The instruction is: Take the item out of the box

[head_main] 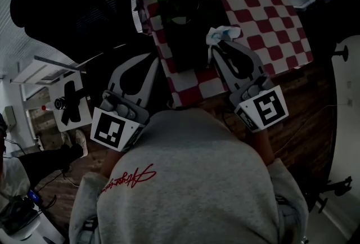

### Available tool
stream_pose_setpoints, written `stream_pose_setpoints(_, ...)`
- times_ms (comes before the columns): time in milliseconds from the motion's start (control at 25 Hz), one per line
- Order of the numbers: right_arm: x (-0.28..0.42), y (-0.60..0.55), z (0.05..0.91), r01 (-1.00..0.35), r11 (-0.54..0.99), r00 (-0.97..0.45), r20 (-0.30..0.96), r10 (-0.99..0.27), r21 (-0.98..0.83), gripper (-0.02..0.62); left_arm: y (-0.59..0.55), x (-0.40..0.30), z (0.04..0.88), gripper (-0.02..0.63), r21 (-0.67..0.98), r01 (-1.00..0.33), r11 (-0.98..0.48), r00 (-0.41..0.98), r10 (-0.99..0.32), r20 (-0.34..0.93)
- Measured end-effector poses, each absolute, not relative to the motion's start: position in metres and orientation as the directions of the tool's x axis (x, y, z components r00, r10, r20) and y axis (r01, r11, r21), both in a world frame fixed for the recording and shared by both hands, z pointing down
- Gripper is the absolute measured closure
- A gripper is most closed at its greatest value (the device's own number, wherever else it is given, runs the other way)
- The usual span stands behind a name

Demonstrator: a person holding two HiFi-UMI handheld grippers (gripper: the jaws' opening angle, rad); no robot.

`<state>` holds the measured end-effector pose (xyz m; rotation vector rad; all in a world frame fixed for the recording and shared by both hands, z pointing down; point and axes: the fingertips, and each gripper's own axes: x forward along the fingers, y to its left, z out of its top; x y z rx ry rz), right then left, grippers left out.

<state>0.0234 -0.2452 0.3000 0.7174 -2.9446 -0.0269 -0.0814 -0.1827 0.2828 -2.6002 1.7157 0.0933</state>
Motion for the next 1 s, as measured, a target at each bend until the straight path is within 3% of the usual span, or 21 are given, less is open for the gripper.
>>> stream_pose_setpoints(1000,0.0323,-0.242,0.2933,-0.461,0.887,-0.885,0.061,-0.461,0.01,0.523,-0.1832,-0.0773,0.2796,0.589,0.007,-0.916,-0.4,0.399,-0.915,-0.069)
